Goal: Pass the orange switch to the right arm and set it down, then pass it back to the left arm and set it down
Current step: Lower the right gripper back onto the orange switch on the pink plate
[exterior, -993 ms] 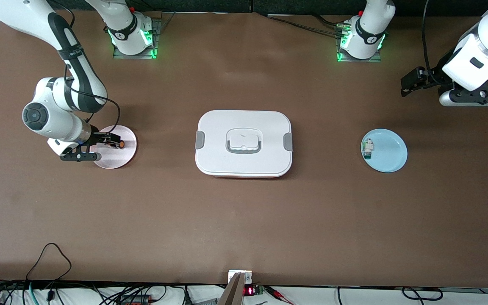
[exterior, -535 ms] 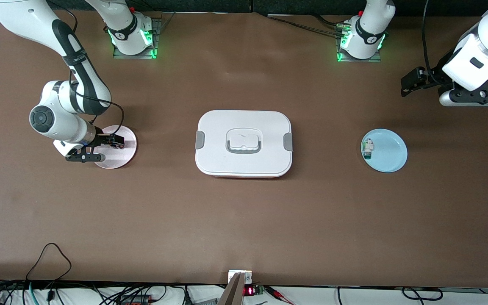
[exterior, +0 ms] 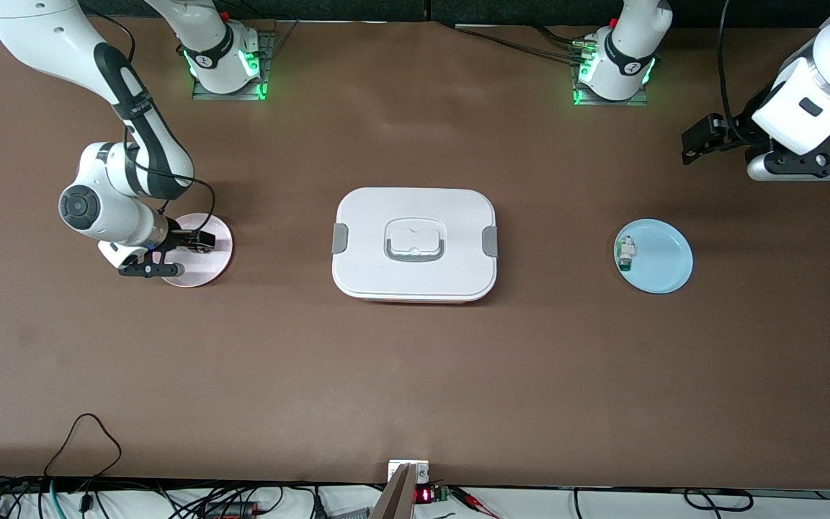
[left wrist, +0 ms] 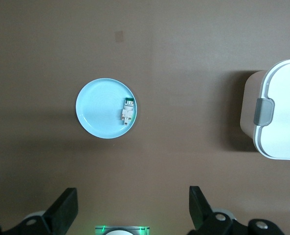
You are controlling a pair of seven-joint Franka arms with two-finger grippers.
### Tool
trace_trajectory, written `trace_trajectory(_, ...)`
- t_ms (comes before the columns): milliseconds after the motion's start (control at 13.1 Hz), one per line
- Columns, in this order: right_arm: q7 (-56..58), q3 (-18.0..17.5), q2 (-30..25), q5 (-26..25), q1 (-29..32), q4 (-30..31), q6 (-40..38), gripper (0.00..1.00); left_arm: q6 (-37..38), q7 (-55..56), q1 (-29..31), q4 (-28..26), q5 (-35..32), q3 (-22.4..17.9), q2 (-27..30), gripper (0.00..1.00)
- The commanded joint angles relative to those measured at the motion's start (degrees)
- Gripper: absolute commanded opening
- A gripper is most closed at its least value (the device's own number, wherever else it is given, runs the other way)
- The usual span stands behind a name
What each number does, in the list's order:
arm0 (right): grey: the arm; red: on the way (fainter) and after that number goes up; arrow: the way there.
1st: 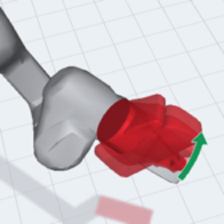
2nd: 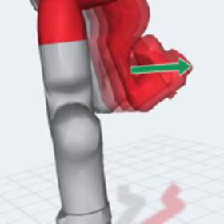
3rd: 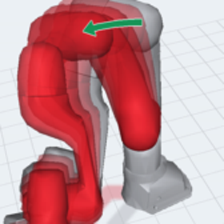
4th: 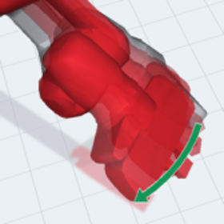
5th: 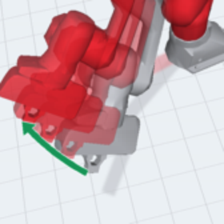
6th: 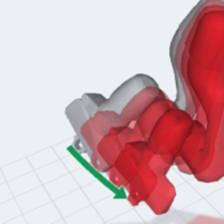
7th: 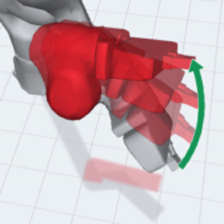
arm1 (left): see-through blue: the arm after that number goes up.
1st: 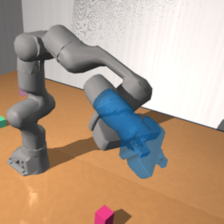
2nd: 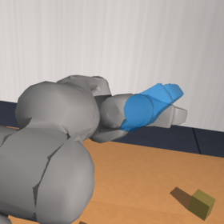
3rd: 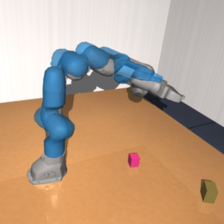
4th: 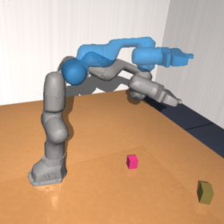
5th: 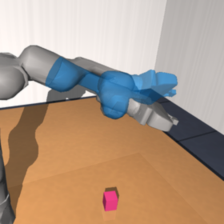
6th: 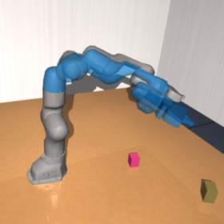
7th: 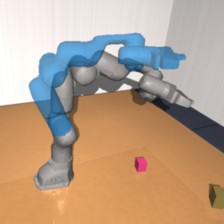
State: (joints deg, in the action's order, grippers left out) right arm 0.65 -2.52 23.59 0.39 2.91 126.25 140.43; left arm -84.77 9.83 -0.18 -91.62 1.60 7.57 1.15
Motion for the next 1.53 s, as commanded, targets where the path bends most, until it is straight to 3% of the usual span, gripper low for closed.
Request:
trace_trajectory(0, 0.5, -0.5, 0.4, 1.1, 0.5, 0.1, 0.9, 1.00, 0.6, -0.3, 0.0, 0.9, 0.3, -0.1, -0.2, 1.00)
trace_trajectory(382, 0.6, -0.6, 0.6, 1.0, 0.5, 0.1, 0.8, 0.95, 0.7, -0.4, 0.0, 0.8, 0.3, -0.2, -0.3, 1.00)
trace_trajectory(611, 4.1, -1.0, 0.6, 0.9, 0.5, -0.2, 0.5, 0.54, 0.7, -0.4, 0.0, 0.8, 0.3, -0.2, -0.2, 1.00)
trace_trajectory(687, 6.0, -1.0, 0.6, 1.0, 0.6, -0.9, 0.1, 0.43, 0.7, -0.4, 0.0, 0.8, 0.3, -0.2, -0.3, 1.00)
trace_trajectory(764, 7.1, -1.1, 0.6, 1.0, 0.9, -0.9, 0.1, 0.39, 0.7, -0.4, 0.0, 0.8, 0.3, -0.2, -0.2, 1.00)
trace_trajectory(1146, 10.1, -3.9, -1.8, 1.0, 2.7, -3.5, -3.5, 0.33, 0.7, -0.2, 0.0, 0.7, 0.4, -0.2, -0.3, 1.00)
trace_trajectory(1451, 10.2, -14.0, -3.5, 1.0, 9.7, -11.0, -8.5, 0.33, 0.5, 0.4, 0.0, 0.7, 0.4, -0.3, -0.3, 1.00)
